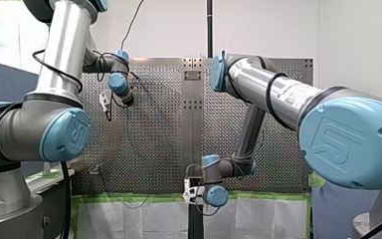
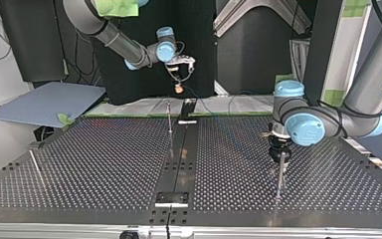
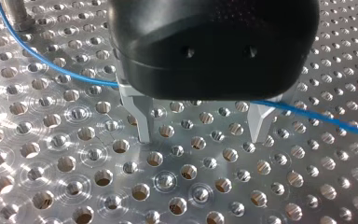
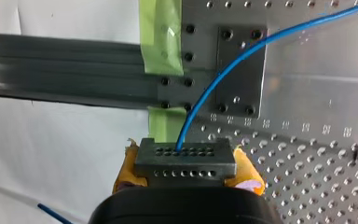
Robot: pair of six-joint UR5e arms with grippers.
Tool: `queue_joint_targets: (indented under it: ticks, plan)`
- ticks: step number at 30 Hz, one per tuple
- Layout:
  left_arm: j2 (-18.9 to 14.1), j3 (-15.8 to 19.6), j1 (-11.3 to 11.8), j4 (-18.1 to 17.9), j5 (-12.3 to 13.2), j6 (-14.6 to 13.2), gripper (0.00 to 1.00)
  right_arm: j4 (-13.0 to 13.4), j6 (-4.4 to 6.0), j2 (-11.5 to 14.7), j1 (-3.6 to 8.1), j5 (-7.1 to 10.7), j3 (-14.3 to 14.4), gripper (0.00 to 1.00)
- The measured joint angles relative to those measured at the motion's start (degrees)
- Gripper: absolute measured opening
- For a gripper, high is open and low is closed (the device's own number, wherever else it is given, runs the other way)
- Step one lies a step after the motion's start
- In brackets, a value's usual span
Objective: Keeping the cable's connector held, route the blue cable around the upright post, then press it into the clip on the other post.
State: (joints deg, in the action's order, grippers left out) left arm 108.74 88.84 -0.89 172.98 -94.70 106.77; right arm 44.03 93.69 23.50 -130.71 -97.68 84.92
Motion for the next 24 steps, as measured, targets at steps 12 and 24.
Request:
queue_joint_targets:
  ticks: [12, 24]
  plan:
    - [0.01, 0.00, 0.03, 0.07, 0.00, 0.01, 1.00, 1.20, 0.20, -3.14, 2.01, -0.17, 0.47, 0.00]
    - [0.01, 0.00, 0.00, 0.06, 0.00, 0.01, 1.00, 3.10, 1.46, -4.10, 4.48, 0.20, 1.28, 0.00]
